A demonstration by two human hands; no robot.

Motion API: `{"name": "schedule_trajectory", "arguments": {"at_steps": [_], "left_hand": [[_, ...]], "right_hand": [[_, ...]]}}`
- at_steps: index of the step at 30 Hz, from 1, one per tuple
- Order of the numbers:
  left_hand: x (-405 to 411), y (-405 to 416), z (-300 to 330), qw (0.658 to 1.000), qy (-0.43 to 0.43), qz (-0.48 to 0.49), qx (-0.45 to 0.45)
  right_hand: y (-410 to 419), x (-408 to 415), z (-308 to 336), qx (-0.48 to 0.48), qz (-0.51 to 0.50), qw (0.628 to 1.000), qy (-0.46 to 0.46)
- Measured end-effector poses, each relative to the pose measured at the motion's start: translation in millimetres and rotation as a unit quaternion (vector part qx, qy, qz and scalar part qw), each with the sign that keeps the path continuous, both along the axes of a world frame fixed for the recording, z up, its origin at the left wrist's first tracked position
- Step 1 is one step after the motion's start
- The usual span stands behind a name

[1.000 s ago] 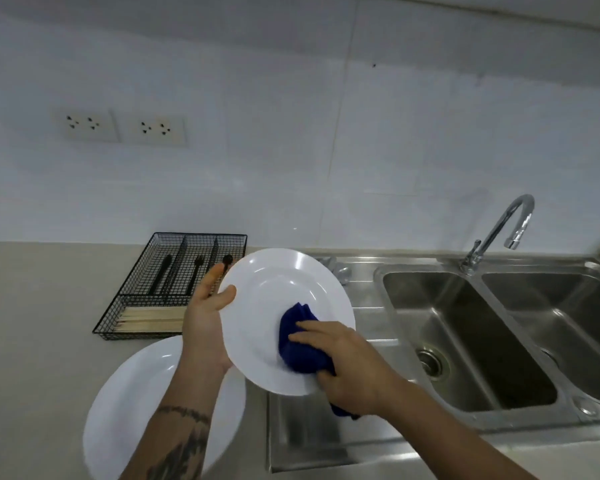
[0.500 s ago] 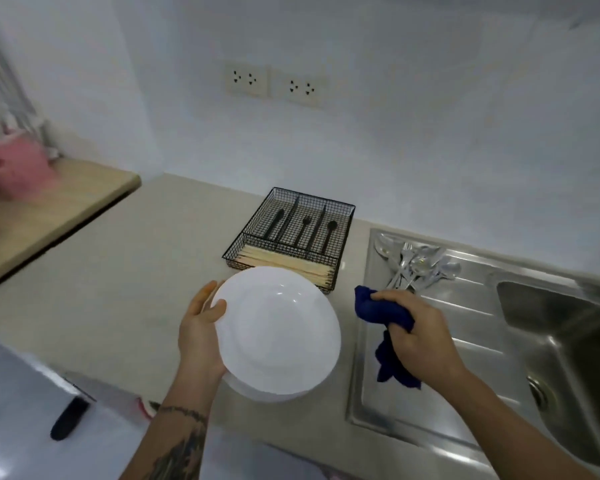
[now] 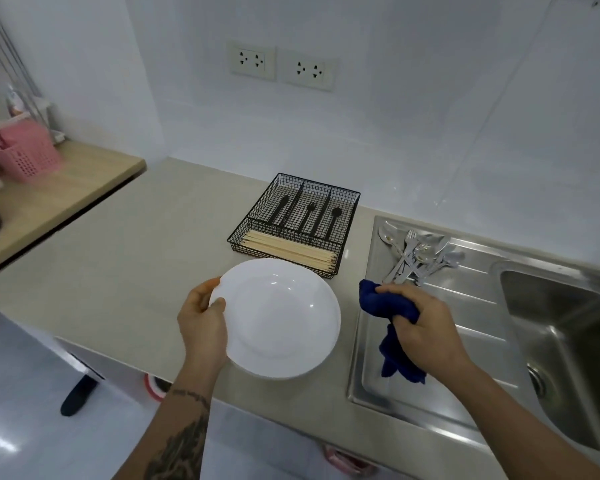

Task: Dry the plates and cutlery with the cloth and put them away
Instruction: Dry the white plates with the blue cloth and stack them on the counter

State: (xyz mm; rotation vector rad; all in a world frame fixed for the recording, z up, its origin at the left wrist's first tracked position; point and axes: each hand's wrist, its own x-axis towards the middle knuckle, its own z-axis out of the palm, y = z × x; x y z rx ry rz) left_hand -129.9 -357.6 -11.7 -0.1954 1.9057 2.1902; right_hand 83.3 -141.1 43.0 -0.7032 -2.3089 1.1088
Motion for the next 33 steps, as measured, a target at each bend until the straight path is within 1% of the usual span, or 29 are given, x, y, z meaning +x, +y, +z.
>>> {"name": "schedule_trajectory", "arguments": {"at_steps": [3, 5, 10, 16, 20, 23, 26, 30, 32, 33], "left_hand": [[2.0, 2.1, -1.8, 0.994, 0.07, 0.012, -0.082], [4.2, 4.1, -2.3, 0.991, 0.084, 0.021, -0.105], [7.5, 5.6, -7.3, 0.987, 0.089, 0.019, -0.132], [19.1, 9.3, -23.1, 0.98, 0.085, -0.03, -0.179], [18.0, 8.1, -27.3, 0.978, 0.087, -0.039, -0.185], [13.0, 7.3, -27.5, 0.978, 0.099, -0.04, -0.181], [5.4, 6.9, -26.9, 0.982, 0.078, -0.028, -0.172], [-6.3, 6.8, -25.6, 0.983, 0.064, -0.03, -0.168], [-9.8, 5.6, -27.1, 0.983, 0.06, -0.036, -0.169], [-11.2, 4.4, -28.0, 0.983, 0.057, -0.039, -0.17]], "right_hand": [[-1.1, 1.8, 0.3, 0.003, 0.0, 1.0, -0.004], [-2.3, 3.7, 0.0, 0.003, 0.001, 1.0, -0.009], [-5.7, 8.2, -2.6, 0.002, 0.0, 1.0, -0.029], [-4.7, 15.4, -8.4, -0.005, -0.013, 0.998, -0.055], [-0.9, 22.5, -15.7, -0.004, -0.021, 0.996, -0.081], [4.3, 28.1, -18.7, 0.011, -0.028, 0.993, -0.111], [13.3, 31.5, -26.4, 0.053, -0.054, 0.986, -0.151], [30.3, 29.7, -42.7, 0.163, -0.095, 0.954, -0.231], [36.2, 28.2, -53.3, 0.178, -0.084, 0.939, -0.281], [37.6, 28.2, -60.9, 0.17, -0.066, 0.93, -0.319]]}}
